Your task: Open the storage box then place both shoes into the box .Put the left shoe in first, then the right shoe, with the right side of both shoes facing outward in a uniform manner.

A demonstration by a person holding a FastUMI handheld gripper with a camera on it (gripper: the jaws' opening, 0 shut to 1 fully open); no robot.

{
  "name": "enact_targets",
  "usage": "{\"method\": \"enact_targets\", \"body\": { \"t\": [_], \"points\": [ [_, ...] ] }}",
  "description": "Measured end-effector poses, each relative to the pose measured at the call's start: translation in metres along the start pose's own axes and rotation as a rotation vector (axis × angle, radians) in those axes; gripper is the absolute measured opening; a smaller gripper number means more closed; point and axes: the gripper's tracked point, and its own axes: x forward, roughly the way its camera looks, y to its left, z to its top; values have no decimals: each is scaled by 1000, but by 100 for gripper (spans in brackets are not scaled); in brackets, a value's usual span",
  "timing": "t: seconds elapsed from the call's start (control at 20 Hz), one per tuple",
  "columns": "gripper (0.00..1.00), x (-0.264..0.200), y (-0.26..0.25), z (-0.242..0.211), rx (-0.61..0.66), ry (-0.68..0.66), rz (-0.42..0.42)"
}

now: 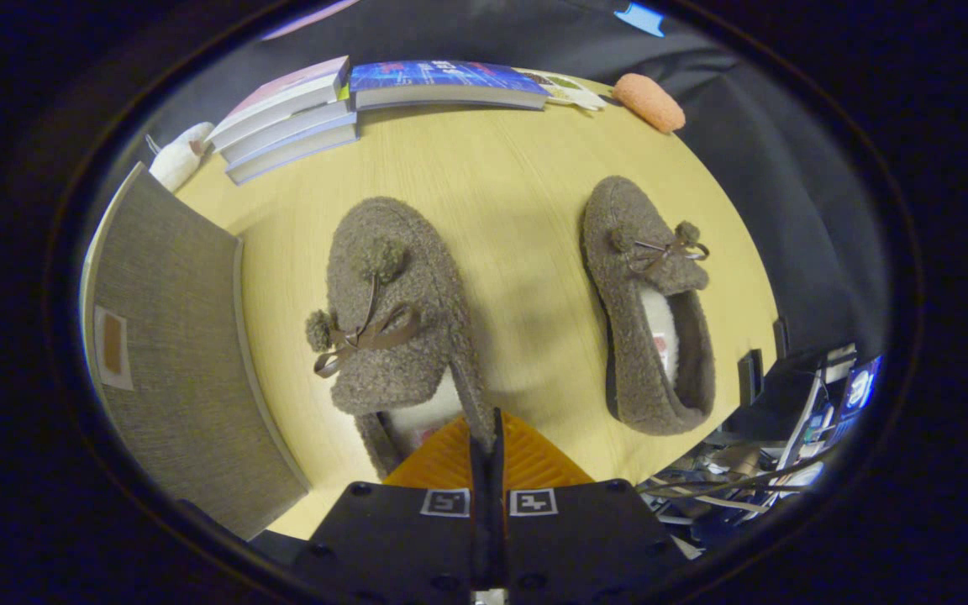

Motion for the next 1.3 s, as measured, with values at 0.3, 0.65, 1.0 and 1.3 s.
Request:
{"method": "enact_targets", "body": {
  "t": [0.3,0.65,1.0,1.3],
  "points": [
    [4,-51,-22,-6,-91,-4,-196],
    [4,-143,-42,8,-95,-46,-348],
    [4,-219,19,26,-36,-127,-255],
    [4,-234,111,26,-80,-170,-109]
  ]
}}
